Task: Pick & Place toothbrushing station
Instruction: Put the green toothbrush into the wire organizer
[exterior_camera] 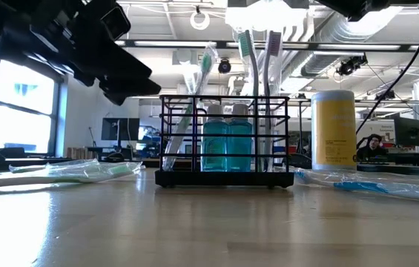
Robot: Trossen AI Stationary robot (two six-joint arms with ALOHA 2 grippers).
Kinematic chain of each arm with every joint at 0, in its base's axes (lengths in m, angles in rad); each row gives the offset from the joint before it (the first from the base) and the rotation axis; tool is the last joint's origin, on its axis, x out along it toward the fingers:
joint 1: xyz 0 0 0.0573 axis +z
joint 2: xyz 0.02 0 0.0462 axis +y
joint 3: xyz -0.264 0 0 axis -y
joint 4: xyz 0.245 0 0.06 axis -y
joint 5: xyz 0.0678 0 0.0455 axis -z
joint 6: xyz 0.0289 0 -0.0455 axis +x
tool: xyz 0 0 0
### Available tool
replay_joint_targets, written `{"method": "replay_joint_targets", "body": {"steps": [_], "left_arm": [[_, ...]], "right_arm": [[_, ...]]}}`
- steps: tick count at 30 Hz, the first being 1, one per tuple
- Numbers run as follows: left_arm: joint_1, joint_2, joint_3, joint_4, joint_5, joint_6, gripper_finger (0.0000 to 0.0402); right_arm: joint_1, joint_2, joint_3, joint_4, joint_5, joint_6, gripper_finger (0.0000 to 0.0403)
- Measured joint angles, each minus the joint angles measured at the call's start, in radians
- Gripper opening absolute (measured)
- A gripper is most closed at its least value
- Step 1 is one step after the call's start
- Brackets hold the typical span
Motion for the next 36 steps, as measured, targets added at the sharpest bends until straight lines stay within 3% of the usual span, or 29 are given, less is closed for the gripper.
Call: {"method": "replay_joint_targets", "body": {"steps": [5, 11, 29, 32, 36], "left_arm": [[0.0, 0.0, 0.0, 0.0, -0.056, 0.0, 0.0204], [0.001, 0.0, 0.0, -0.005, -0.219, 0.0, 0.0204], [0.001, 0.0, 0.0, -0.033, -0.316, 0.041, 0.0204], [0.023, -0.029, 0.002, -0.12, -0.332, 0.035, 0.0204], [0.11, -0.096, 0.045, -0.416, -0.336, -0.06, 0.0204]], "right_arm": [[0.0, 0.0, 0.0, -0.037, 0.018, 0.0, 0.0194], [0.0, 0.0, 0.0, -0.052, 0.014, -0.024, 0.0194], [-0.001, 0.0, 0.0, -0.06, 0.057, -0.239, 0.0194], [-0.011, 0.0, 0.0, -0.049, 0.096, -0.288, 0.0194], [-0.043, 0.001, 0.0, -0.049, 0.147, -0.31, 0.0194]]}}
